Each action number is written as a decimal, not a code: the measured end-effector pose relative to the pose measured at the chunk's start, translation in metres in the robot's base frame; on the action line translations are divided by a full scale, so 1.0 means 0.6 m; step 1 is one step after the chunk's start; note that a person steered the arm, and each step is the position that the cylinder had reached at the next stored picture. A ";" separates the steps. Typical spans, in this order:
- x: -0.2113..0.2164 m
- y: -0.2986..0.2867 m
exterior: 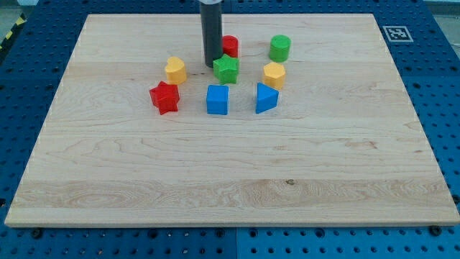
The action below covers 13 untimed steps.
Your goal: Move yellow heart a bit up
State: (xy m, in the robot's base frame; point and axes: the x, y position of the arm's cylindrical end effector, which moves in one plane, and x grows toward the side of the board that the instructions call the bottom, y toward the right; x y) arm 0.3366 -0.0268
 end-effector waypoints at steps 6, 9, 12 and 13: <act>0.077 -0.067; 0.092 -0.100; 0.045 -0.107; 0.051 -0.112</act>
State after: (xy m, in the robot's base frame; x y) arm 0.3672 -0.0937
